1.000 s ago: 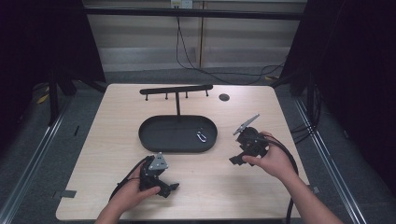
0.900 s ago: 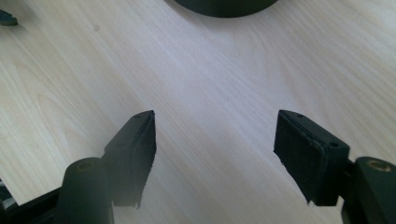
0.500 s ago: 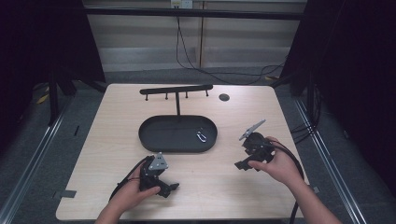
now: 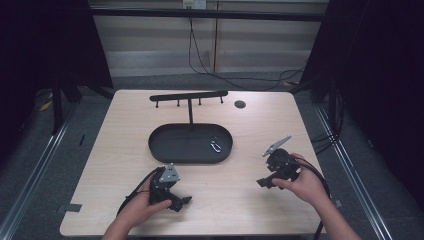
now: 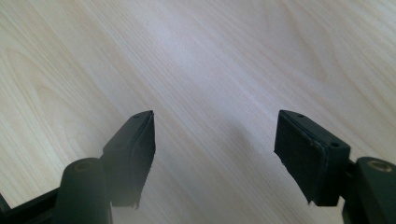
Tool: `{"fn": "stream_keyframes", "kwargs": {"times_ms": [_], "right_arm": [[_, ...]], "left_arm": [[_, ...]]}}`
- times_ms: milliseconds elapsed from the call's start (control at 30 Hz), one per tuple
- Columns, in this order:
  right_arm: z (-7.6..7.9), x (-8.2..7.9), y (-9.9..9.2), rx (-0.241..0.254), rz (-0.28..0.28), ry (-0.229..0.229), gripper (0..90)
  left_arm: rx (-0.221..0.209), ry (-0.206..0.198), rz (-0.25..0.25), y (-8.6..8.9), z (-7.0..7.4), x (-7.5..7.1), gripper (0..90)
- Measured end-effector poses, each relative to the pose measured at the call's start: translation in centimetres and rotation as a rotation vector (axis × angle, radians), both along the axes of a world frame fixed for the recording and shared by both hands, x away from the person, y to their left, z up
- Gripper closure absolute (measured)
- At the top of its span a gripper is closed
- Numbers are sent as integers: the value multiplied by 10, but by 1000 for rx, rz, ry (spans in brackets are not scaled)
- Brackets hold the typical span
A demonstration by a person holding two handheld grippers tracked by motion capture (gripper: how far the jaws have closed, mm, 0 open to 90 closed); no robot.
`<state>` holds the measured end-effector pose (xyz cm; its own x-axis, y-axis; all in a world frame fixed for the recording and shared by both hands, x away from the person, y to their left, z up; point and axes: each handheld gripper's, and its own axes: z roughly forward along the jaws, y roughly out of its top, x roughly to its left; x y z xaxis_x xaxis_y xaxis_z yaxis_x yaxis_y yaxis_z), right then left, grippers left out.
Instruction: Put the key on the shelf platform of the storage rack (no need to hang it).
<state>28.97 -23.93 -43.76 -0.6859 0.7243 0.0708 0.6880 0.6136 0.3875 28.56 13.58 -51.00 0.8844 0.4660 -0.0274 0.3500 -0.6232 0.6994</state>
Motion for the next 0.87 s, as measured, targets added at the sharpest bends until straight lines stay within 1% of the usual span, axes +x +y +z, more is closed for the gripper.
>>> {"fn": "stream_keyframes", "kwargs": {"times_ms": [100, 300, 433, 467, 633, 867], "right_arm": [[-3, -3, -2, -8, 19, -10, 296], [-10, -9, -7, 3, 10, -6, 293], [-14, -14, -10, -12, 9, -22, 291], [-15, -15, -10, -12, 5, -19, 291], [-17, -17, -12, -13, 7, -30, 291], [-23, -16, -14, -10, -10, -27, 288]], "left_arm": [[0, 0, 0, 0, 0, 0, 0], [0, 0, 0, 0, 0, 0, 0], [-1, 0, 1, 0, 0, 0, 0], [-1, 0, 1, 0, 0, 0, 0], [-1, 0, 0, 0, 0, 0, 0], [0, 0, 0, 0, 0, 0, 0]]}}
